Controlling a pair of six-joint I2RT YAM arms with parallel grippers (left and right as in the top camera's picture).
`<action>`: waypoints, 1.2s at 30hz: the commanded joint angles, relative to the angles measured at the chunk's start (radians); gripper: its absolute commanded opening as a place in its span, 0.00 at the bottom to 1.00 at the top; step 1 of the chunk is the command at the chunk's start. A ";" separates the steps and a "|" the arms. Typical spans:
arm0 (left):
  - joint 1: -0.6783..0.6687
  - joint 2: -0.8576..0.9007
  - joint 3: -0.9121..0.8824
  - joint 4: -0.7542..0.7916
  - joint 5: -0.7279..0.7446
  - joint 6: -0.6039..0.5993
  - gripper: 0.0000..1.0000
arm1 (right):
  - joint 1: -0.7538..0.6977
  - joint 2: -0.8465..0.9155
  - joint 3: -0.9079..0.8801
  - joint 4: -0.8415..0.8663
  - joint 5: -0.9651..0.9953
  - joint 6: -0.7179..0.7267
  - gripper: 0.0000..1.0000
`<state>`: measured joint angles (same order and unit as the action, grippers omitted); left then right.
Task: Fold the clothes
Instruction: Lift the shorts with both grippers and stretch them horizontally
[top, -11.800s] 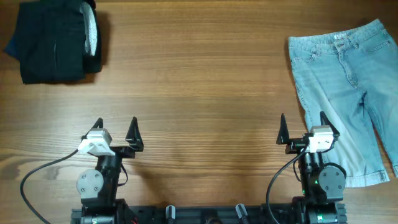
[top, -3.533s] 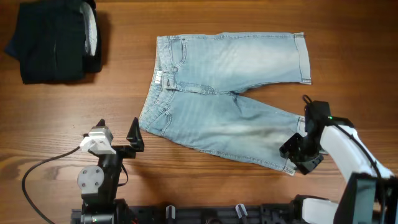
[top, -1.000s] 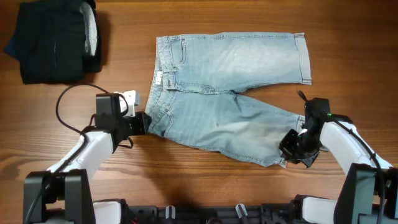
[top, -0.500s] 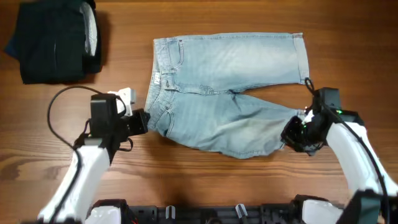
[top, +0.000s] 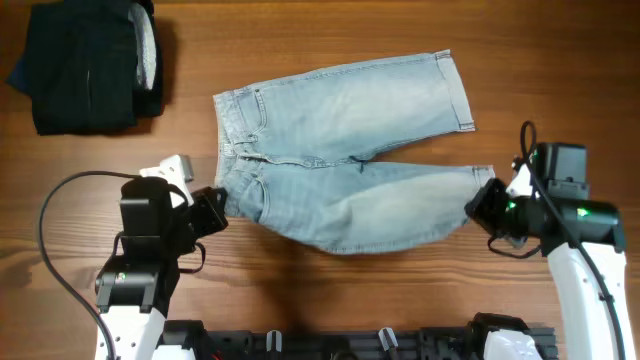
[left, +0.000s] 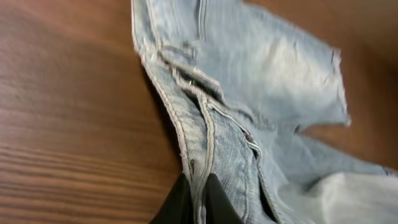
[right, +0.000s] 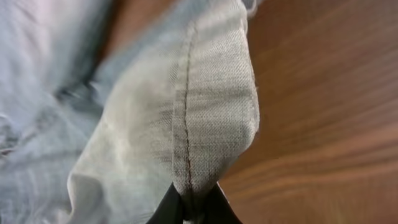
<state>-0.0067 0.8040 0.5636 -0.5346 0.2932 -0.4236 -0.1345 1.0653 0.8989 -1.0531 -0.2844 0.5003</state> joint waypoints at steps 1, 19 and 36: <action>0.000 -0.004 0.064 0.087 -0.087 -0.113 0.04 | 0.002 -0.006 0.052 0.100 -0.013 -0.030 0.04; 0.000 0.417 0.122 0.572 -0.126 -0.295 0.04 | 0.002 0.273 0.053 0.681 -0.162 0.063 0.04; 0.005 0.838 0.341 0.818 -0.161 -0.235 0.04 | 0.059 0.559 0.053 1.104 -0.116 0.199 0.05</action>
<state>-0.0086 1.6157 0.8803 0.2249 0.1757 -0.6823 -0.0792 1.5818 0.9321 0.0105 -0.4255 0.6556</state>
